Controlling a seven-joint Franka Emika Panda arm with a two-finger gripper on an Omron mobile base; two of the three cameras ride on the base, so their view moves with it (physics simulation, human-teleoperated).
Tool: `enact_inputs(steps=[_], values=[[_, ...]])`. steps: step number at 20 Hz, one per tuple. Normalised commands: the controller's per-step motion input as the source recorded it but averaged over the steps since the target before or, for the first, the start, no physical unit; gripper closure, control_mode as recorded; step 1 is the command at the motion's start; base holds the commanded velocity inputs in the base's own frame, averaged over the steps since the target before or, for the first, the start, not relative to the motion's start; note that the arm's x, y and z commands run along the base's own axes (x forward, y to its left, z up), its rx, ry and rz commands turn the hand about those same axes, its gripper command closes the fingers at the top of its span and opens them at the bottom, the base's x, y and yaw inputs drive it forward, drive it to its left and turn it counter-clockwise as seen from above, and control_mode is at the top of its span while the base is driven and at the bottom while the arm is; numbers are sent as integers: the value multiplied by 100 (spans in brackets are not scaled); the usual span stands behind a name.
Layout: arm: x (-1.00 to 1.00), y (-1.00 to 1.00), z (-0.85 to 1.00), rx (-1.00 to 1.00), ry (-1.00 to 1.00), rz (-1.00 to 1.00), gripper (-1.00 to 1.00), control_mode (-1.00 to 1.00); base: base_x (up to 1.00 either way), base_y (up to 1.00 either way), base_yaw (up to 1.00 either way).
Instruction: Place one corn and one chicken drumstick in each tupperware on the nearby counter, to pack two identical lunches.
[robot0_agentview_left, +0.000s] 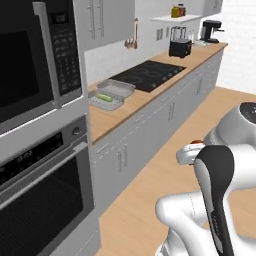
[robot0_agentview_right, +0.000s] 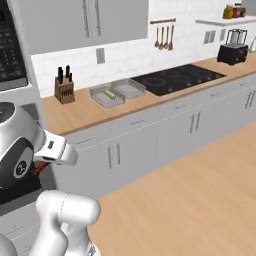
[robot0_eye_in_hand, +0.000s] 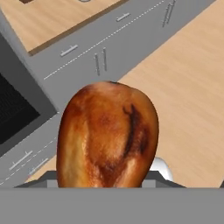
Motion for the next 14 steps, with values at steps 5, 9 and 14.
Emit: enact_inputs(steps=[5, 9, 14], values=[[0, 0, 0, 0, 0, 0, 100, 100, 100, -12, 3], [0, 0, 0, 0, 0, 0, 100, 100, 100, -43, 21], [0, 0, 0, 0, 0, 0, 100, 100, 100, -61, 45]])
